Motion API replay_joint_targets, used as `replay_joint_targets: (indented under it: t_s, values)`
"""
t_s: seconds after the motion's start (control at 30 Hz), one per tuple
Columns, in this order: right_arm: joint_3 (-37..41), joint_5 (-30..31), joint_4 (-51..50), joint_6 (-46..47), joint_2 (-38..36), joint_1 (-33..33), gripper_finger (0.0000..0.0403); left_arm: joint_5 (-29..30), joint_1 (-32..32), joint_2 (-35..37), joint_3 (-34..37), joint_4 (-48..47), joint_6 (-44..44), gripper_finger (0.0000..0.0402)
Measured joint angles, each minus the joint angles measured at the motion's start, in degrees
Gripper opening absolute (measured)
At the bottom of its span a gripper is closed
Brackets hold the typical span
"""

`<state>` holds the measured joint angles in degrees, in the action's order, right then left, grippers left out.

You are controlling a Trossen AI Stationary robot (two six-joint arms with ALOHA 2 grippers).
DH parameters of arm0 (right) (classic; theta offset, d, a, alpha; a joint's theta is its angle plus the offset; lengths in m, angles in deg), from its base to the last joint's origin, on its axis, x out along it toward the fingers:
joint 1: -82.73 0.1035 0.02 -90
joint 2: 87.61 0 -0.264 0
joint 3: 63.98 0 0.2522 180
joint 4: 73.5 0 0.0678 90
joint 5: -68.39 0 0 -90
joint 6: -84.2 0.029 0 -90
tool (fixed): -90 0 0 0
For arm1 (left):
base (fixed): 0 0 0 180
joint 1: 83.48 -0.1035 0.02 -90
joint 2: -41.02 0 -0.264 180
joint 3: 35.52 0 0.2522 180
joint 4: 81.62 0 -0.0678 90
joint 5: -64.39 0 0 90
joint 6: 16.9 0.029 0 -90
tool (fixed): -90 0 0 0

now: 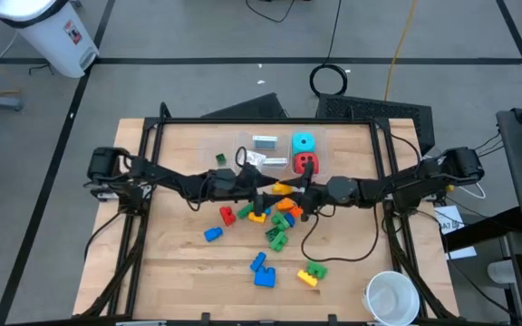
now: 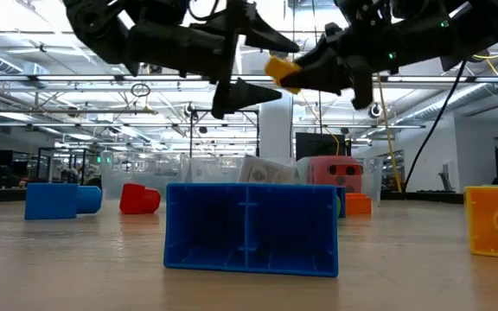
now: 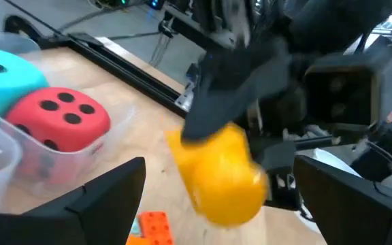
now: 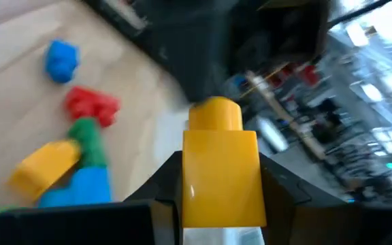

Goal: Pick & Place Toys
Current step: Put the yellow game piece into the left transparent bin

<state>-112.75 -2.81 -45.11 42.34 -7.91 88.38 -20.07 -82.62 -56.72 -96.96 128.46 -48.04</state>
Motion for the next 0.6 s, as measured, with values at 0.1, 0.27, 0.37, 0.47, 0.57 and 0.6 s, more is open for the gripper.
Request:
replay_joint_targets:
  t_s: [0.1, 0.27, 0.37, 0.47, 0.57, 0.6]
  values:
    - [0.0, 0.9, 2.6, -3.0, 0.0, 0.0, 0.0094, -0.6, -0.3, -1.3, -1.8, 0.0, -0.5, 0.0379]
    - [0.0, 0.6, 2.3, -4.0, 0.0, 0.4, 0.0094, 0.5, -1.2, -1.4, -2.9, -0.1, -1.7, 0.0378]
    - [0.0, 0.7, 2.2, -4.1, 0.0, 0.5, 0.0094, 0.5, -1.6, -1.4, -2.9, -0.2, -3.9, 0.0367]
    - [0.0, 0.8, 2.2, -4.3, 0.0, 0.4, 0.0094, 0.8, -1.6, -1.4, -2.9, -1.6, -5.4, 0.0334]
    - [0.0, 0.8, 2.2, -4.4, 0.0, 0.4, 0.0101, 1.0, -1.6, -1.4, -2.9, -2.1, -5.7, 0.0282]
    - [0.0, 0.9, 2.2, -4.3, 0.0, 0.4, 0.0103, 0.9, -1.6, -1.4, -2.9, -1.9, -6.0, 0.0261]
